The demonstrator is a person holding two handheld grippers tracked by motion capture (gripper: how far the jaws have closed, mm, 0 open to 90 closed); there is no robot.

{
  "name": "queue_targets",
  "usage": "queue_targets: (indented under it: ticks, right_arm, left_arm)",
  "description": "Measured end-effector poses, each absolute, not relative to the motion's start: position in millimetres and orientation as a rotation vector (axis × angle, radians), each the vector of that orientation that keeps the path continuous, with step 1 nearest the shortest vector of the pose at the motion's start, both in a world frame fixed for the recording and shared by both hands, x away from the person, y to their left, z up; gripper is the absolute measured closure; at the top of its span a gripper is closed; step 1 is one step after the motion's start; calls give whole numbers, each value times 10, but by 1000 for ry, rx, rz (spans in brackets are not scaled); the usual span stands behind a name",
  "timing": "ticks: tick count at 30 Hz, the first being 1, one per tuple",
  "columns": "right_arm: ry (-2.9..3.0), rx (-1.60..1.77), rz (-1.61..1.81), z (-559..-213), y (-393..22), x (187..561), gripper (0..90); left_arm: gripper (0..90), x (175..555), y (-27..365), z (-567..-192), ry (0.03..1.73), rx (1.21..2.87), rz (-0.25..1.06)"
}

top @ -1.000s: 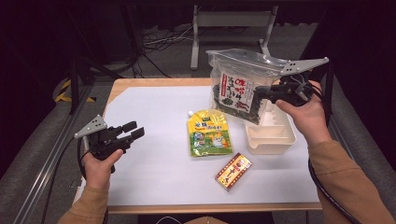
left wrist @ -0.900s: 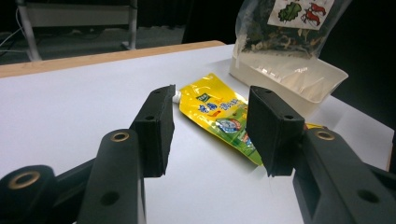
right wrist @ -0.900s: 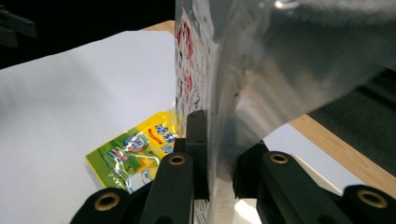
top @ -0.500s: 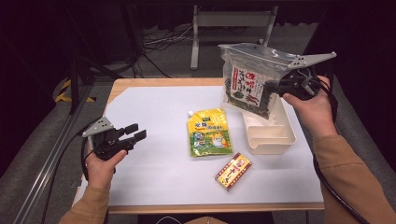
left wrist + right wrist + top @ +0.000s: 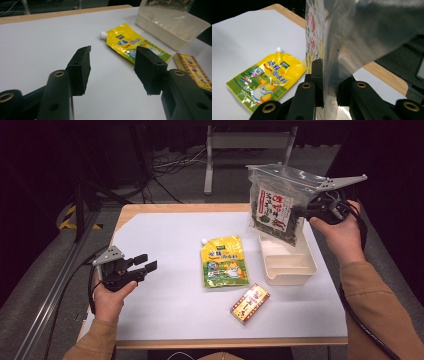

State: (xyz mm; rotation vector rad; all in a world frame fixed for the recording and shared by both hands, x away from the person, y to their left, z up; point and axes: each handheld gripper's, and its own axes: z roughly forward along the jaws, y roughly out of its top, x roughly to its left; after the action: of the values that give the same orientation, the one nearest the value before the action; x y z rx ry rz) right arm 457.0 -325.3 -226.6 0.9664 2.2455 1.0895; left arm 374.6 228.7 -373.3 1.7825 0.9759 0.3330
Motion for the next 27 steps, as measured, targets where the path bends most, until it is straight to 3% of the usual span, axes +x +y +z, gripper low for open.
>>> queue_targets:
  ticks: [10, 20, 27]
  right_arm:
    - [2237, 993, 1074, -2350, -3439, 4638, 794]
    - [2219, 1020, 1028, -2385, -3548, 4673, 794]
    - [2211, 1034, 1045, -2462, -3603, 4713, 792]
  left_arm:
    - [361, 3796, 2303, -3805, 998, 1786, 356]
    - [378, 3822, 2268, -3897, 934, 1849, 431]
    - [366, 3831, 2249, -3921, 920, 1855, 412]
